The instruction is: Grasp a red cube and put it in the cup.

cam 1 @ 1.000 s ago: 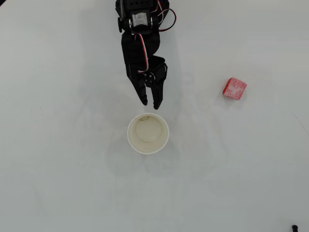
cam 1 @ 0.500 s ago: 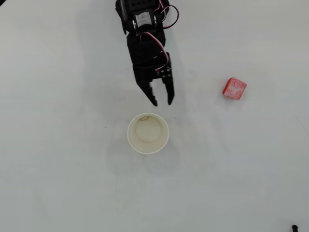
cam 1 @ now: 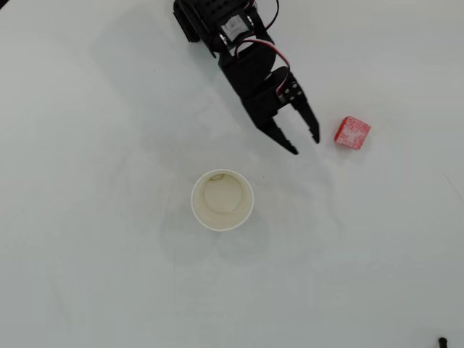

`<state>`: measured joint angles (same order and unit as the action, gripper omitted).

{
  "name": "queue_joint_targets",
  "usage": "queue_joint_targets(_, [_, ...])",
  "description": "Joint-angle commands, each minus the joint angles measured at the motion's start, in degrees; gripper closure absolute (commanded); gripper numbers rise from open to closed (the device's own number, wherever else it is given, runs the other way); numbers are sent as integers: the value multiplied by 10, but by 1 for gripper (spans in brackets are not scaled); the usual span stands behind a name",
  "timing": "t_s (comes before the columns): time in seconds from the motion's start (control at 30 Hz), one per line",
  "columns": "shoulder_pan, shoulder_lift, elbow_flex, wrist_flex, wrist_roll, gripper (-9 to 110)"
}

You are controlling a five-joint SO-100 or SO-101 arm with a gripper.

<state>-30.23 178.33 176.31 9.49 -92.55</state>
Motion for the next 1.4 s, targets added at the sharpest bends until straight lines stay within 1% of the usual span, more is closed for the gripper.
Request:
queue_joint_targets(0.0, [-36,-13,40,-54,-5,89])
queue_joint_targets(0.2, [-62,-7,34,-34,1,89])
queue_joint_targets(0.37, [-99,-28,-34,40,6,89])
queue_joint_targets(0.47, [-124,-57,-83,64,6,89])
queue_joint_targets(0.63, [-155,-105,-131,64,4,89])
queue_joint_targets(0.8, [-173,-157,-146,33,0,88])
queue_joint_targets(1.37, [-172,-323,-204,-47,-2,86])
